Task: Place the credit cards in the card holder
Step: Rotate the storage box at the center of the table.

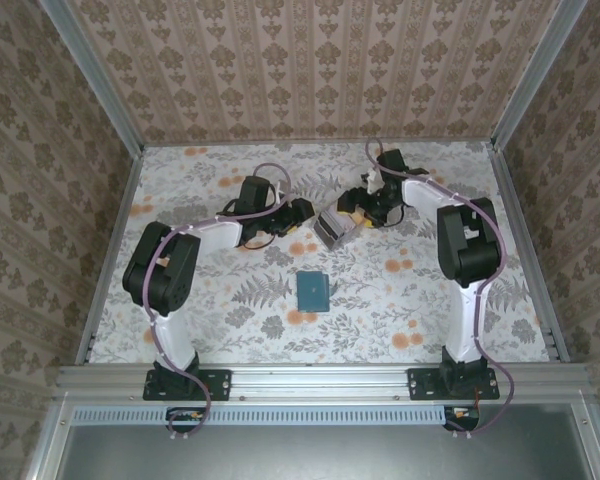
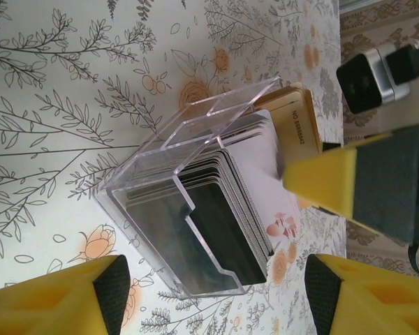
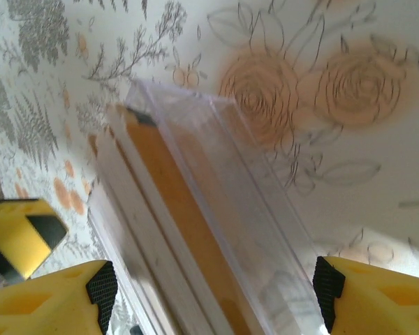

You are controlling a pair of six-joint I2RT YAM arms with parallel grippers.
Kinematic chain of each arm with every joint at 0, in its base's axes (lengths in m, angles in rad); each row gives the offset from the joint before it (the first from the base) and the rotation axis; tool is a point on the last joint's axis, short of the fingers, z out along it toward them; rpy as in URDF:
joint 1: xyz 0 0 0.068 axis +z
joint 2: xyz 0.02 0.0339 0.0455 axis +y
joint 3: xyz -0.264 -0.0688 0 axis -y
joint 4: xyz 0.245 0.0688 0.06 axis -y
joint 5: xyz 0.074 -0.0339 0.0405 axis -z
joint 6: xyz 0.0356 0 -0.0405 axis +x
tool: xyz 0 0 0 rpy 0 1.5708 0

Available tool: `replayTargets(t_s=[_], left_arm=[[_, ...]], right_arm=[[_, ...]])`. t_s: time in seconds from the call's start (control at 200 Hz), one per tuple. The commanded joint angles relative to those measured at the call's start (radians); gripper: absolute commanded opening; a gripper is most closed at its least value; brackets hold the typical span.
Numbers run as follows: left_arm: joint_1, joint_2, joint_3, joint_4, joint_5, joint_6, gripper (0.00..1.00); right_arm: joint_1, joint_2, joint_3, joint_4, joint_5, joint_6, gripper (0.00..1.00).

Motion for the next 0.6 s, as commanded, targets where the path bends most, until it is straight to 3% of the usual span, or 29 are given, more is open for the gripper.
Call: replayTargets(t_s=[0.0,0.155,0.26,0.36,0.59], left_arm=[[-0.001,-0.044,-0.006,-0.006,0.01,0.014,0.7],[-0.005,-0.085,-0.026,-0.069,-0.014,0.059,0.7],[-0.007,-0.107,-0.045,-0.093,-0.034,0.069,0.71],[-0.016,-0.11,-0.039,-0.112,-0.045,0.077,0.7],[-0.039,-0.052,0.023,-0.15,-0.068,0.056,0.68]], right_arm=[[0.001,-0.113,-0.061,0.047,-0.072,0.023,0.77],[0.004,-0.175,-0.111,0.007,-0.003,-0.015,0.75],[0.015,-0.187,-0.044,-0.156,0.305,-0.098,0.76],[0.051,-0.17,0.054,-0.27,0.48,-0.195,0.75],[0.104,-0.12,0.147,-0.339,0.555,-0.275,0.69]])
